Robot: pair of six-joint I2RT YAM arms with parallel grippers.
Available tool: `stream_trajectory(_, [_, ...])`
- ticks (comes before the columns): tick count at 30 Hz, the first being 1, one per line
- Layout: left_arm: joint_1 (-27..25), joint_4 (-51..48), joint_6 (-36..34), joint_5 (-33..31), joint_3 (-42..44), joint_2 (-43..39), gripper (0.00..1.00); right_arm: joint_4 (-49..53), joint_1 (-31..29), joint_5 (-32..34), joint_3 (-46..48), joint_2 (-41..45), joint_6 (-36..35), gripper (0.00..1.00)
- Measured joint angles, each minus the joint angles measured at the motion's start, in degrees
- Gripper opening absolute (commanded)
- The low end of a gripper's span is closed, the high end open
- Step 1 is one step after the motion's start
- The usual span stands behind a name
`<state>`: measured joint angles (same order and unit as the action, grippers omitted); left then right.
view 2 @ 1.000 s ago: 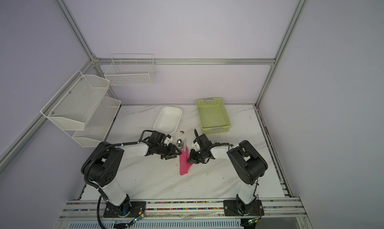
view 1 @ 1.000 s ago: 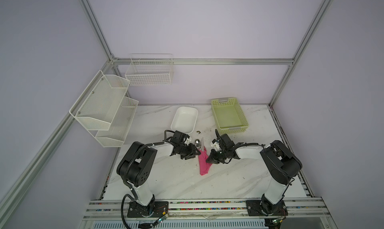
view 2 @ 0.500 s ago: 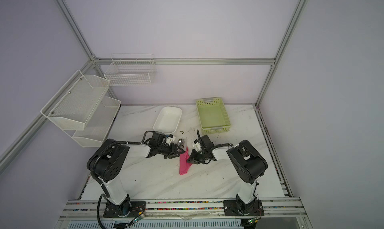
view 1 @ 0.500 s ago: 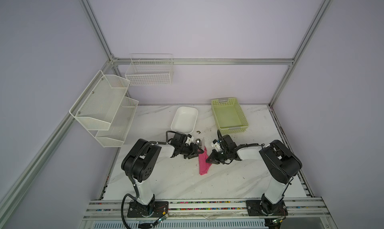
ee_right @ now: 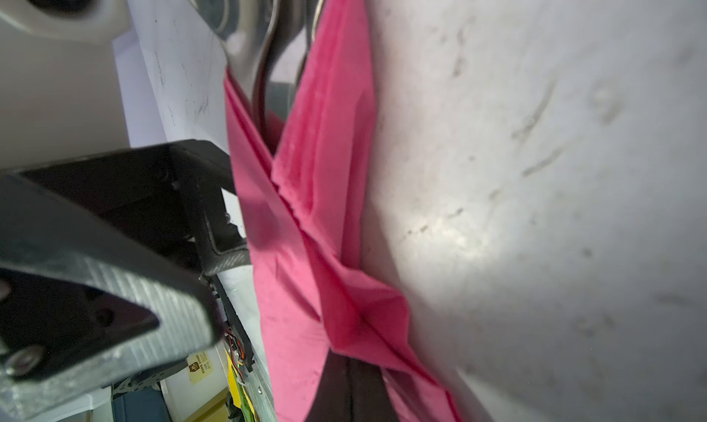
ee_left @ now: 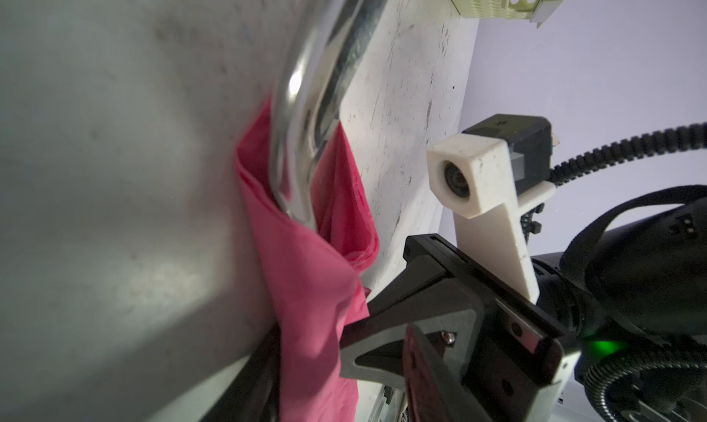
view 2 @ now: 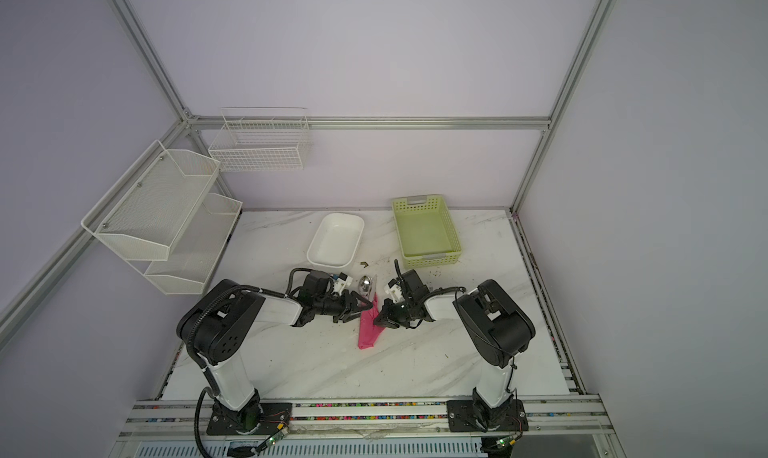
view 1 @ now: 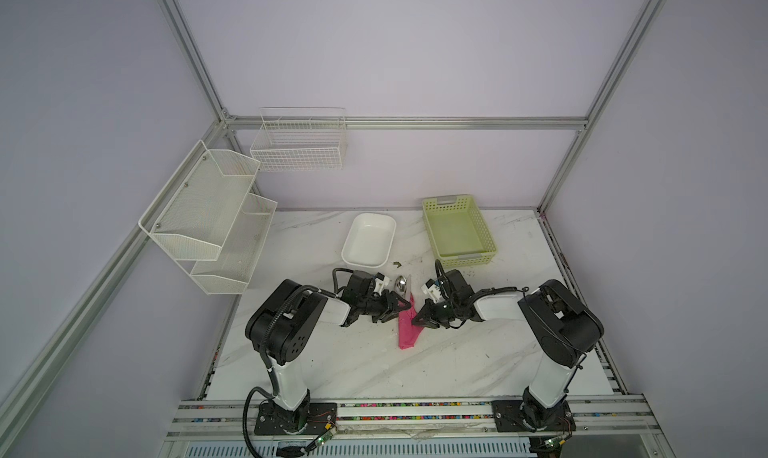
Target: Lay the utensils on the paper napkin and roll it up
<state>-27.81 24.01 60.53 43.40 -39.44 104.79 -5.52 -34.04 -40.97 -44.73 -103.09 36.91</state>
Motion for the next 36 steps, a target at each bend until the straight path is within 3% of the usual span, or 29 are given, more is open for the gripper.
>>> stream_trajectory(12, [-0.8, -3.3, -0.8, -1.0, -1.4, 0.2, 0.41, -0.1, 0.0, -0.2, 0.0, -0.2, 0.0, 0.0])
stream_trajectory(26, [-4.3, -26.2, -12.7, -9.1, -12.4, 0.2, 0.33, -0.3, 0.3, -0.9, 0.0, -0.4, 0.0, 0.0])
stream_trajectory(36, [-5.1, -32.5, -17.1, -12.5, -15.1, 0.6, 0.12, -0.2, 0.4, -0.9, 0.0, -0.4, -0.1, 0.0])
